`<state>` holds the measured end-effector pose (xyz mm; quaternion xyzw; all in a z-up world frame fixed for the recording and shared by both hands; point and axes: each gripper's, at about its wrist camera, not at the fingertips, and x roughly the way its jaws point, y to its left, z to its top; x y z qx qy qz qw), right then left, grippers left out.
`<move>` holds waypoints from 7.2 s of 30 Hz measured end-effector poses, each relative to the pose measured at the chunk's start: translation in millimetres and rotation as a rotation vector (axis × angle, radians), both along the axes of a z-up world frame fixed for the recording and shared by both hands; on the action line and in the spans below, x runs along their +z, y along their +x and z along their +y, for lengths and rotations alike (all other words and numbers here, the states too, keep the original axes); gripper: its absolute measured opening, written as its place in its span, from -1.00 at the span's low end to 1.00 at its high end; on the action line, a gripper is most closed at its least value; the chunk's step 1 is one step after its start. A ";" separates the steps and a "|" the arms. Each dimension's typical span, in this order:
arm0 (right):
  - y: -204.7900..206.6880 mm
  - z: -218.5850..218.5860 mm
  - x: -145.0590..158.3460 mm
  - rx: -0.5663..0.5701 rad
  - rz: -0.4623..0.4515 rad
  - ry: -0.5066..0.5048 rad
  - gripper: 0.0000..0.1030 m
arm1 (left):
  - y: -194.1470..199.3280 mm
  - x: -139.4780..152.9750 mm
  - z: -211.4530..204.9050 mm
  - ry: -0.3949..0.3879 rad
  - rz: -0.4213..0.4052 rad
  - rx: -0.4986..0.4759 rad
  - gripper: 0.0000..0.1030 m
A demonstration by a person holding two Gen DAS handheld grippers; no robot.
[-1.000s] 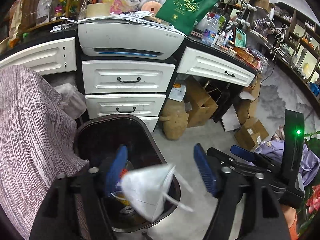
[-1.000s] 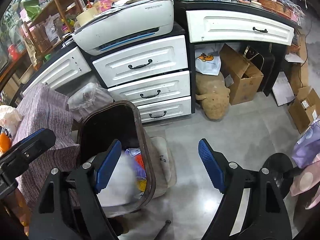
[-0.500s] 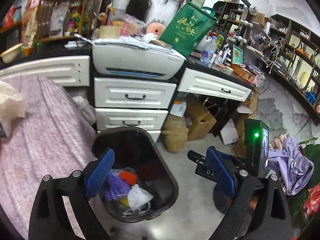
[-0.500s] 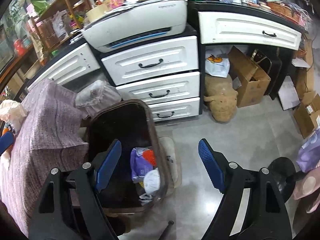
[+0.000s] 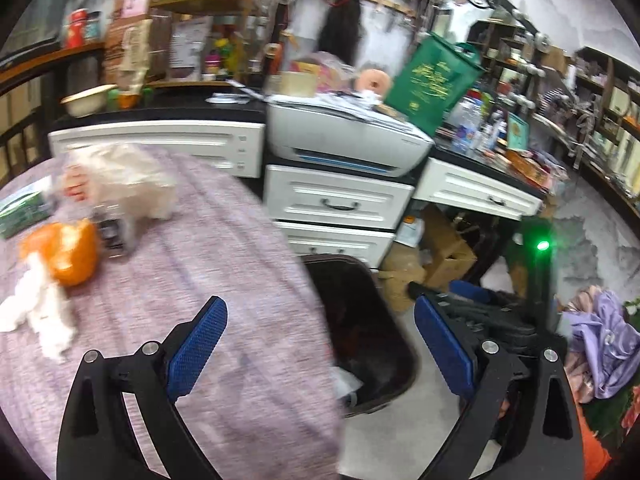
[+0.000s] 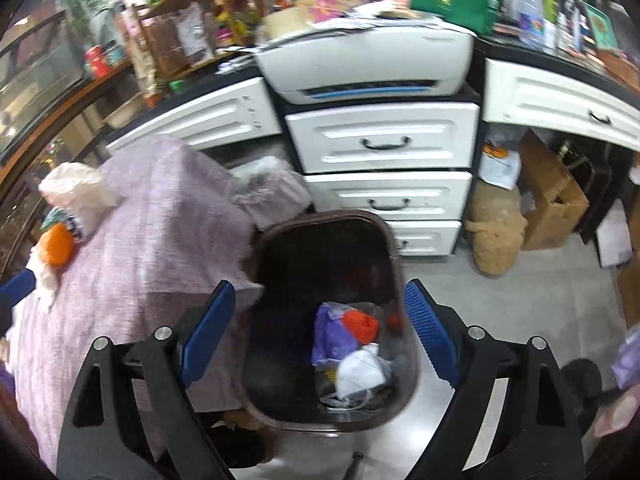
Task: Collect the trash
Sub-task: 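Swing both tools back toward the table, then grasp the crumpled white tissue with the right gripper, then grasp the white napkin with the left gripper while the right gripper holds the tissue, then carry the tissue over the bin and open the right gripper, then move the white napkin over the bin and open the left gripper, then swing both tools back toward the table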
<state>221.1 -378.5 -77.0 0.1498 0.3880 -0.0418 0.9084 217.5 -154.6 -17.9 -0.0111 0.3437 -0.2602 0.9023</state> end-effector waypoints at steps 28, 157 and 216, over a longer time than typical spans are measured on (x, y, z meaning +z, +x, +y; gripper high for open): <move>56.7 233.0 39.5 0.658 -0.022 0.034 0.66 | 8.4 -5.5 221.7 0.077 0.041 0.472 0.62; -4.6 -61.6 -86.3 -0.164 0.168 0.079 0.21 | 13.0 -28.9 -88.2 -0.058 0.148 -0.203 -0.75; 30.1 46.2 6.6 0.185 -0.010 0.029 0.52 | 0.9 -6.0 14.5 0.100 -0.026 0.022 0.84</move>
